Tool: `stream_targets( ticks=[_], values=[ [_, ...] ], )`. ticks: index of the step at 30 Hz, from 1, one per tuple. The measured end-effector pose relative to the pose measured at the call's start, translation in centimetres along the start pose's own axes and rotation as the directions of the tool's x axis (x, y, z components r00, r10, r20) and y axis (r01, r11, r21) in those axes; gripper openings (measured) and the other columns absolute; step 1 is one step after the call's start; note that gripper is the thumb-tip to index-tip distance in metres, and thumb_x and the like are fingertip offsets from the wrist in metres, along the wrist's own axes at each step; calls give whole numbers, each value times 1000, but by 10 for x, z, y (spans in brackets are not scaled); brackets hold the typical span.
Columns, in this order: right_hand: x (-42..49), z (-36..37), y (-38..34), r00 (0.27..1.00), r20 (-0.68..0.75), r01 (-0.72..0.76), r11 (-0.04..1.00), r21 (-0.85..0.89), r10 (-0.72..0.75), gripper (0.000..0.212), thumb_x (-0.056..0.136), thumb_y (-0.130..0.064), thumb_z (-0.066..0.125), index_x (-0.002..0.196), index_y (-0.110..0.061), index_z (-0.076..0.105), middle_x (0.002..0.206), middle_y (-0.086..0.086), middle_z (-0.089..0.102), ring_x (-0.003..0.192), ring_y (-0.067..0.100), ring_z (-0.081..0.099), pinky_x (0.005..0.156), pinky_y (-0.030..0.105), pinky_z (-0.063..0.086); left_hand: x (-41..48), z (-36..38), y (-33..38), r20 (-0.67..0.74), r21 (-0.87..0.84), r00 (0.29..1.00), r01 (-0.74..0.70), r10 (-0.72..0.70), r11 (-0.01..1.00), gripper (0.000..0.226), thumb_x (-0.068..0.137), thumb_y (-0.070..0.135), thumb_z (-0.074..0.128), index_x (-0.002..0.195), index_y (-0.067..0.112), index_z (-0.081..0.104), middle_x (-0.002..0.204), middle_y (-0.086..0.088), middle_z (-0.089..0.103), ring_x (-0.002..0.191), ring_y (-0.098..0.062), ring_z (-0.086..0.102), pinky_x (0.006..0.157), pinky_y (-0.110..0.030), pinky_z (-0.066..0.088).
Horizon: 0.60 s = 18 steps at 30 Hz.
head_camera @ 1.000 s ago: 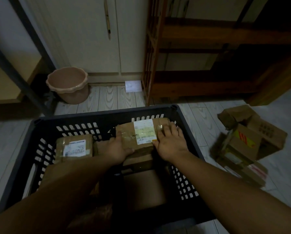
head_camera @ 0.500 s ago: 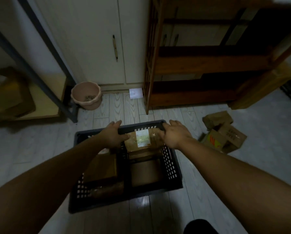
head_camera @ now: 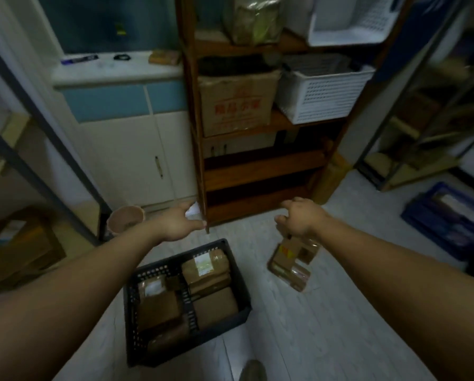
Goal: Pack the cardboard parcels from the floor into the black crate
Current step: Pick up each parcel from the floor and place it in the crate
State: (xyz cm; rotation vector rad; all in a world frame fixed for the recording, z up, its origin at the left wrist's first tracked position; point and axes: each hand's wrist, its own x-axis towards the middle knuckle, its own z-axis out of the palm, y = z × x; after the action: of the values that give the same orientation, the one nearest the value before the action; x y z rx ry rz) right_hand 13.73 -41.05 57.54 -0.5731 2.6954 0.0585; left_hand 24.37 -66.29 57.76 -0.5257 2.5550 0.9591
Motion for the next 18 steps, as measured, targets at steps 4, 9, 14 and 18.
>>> stream_targets(
  ticks=[4,9,14,18],
  values=[
    [-56,-21,45,997,-17,-78,996,-46,77,53,94,-50,41,140,-22,42,140,7,46,126,27,45,102,42,42,-26,9,64,32,-1,993,-116,116,993,76,91,40,54,150,22,10,159,-5,11,144,-25,19,114,-34,21],
    [-107,-41,112,991,-39,-129,992,-4,129,48,96,-45,44,138,-21,44,140,7,46,126,26,46,102,39,42,-48,28,135,50,66,979,-201,197,977,78,89,43,56,150,24,11,159,-3,8,146,-23,14,117,-36,19],
    [-137,-54,203,984,-48,-171,985,-3,170,50,96,-46,43,139,-20,43,142,7,46,127,25,45,103,38,41,-46,65,210,17,74,979,-202,201,977,77,89,41,57,150,26,13,158,-5,13,143,-26,20,115,-39,23],
    [-144,-60,279,980,-47,-190,979,68,194,50,97,-42,44,141,-18,40,143,8,46,128,25,46,102,36,40,-35,110,267,22,-48,992,-125,126,991,73,90,39,57,149,26,16,155,-7,24,139,-27,30,110,-35,30]
  ],
)
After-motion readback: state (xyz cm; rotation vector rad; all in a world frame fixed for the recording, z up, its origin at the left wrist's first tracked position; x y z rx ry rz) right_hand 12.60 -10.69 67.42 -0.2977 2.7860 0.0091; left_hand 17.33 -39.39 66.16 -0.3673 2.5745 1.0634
